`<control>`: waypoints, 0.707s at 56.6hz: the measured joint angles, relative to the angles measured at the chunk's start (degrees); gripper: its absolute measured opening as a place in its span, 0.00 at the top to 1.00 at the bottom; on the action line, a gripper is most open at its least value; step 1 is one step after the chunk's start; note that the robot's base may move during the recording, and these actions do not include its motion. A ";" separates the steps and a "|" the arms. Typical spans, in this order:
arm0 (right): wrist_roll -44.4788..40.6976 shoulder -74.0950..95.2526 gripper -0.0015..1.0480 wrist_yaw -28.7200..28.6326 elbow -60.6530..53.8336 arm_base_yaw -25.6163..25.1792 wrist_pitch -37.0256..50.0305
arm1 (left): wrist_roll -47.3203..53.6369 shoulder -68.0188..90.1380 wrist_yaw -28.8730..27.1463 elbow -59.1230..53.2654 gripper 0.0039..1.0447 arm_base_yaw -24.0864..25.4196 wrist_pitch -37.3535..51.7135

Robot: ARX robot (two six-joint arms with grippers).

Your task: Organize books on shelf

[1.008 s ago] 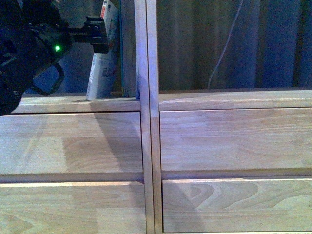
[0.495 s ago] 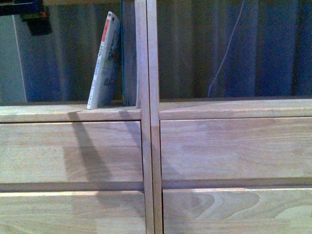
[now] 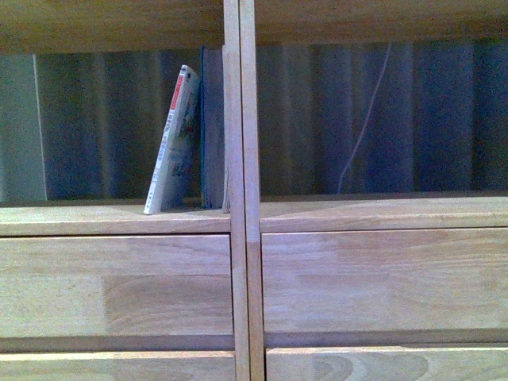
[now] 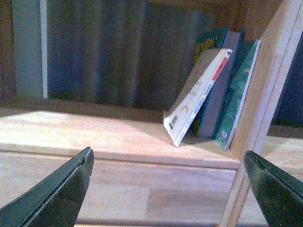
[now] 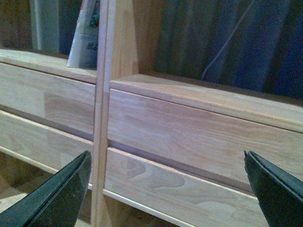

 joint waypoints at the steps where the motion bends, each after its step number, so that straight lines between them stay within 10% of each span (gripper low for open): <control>1: -0.35 -0.15 0.07 1.07 0.07 0.20 -0.13 | -0.17 -1.60 0.22 -0.96 0.07 0.22 -1.20; 21: -5.05 -3.65 0.07 12.83 0.13 5.49 -3.74 | 0.81 -33.59 -3.85 -15.32 0.08 -6.40 -25.66; 27: -0.85 -7.02 0.21 22.49 3.45 9.81 -19.63 | 7.13 -35.58 -15.63 -17.42 0.26 -6.73 -32.46; 40: 2.16 -10.19 0.57 23.96 -0.07 10.51 -24.63 | 11.19 -37.88 -16.22 -20.41 0.62 -6.88 -32.13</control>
